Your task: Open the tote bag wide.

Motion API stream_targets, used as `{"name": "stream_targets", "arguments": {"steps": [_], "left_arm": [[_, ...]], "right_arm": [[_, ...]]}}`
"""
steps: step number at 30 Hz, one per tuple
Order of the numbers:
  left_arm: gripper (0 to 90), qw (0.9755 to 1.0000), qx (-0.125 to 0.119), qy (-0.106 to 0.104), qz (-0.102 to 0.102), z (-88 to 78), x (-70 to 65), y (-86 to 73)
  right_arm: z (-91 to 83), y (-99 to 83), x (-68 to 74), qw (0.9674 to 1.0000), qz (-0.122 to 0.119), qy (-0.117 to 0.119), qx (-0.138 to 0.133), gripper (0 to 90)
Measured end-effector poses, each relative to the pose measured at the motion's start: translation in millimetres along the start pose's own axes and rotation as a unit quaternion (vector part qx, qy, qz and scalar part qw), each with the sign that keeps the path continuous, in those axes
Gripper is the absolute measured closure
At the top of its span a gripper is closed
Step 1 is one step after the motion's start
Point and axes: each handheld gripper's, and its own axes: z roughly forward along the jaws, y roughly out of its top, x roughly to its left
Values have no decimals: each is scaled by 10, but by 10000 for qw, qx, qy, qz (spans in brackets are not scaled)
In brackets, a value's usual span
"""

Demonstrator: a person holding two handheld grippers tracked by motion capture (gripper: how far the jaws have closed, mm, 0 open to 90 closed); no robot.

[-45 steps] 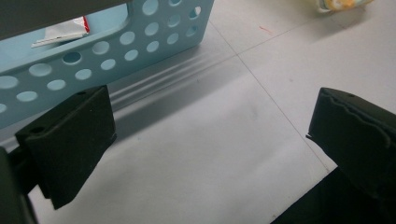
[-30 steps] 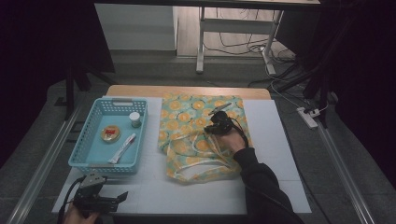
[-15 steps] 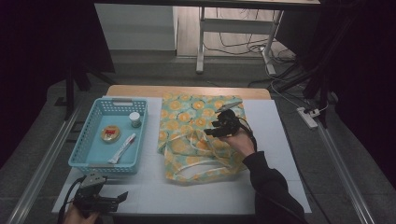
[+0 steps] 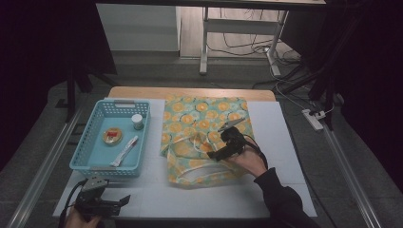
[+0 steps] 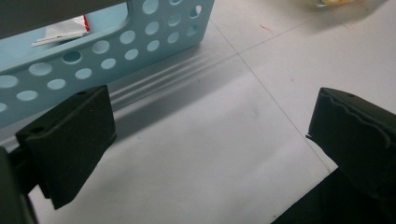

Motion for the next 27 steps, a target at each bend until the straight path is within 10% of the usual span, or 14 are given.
{"name": "stream_targets", "arguments": {"steps": [14, 24, 27], "left_arm": [[9, 10000, 0, 1, 28, -1, -2, 0], [10, 10000, 11, 16, 34, 4, -5, 1], [11, 10000, 17, 21, 35, 5, -6, 2]], "right_arm": [[267, -223, -9, 9974, -385, -390, 476, 187], [186, -241, 87, 9968, -663, -50, 444, 815], [182, -246, 75, 9973, -567, 54, 454, 885]]}}
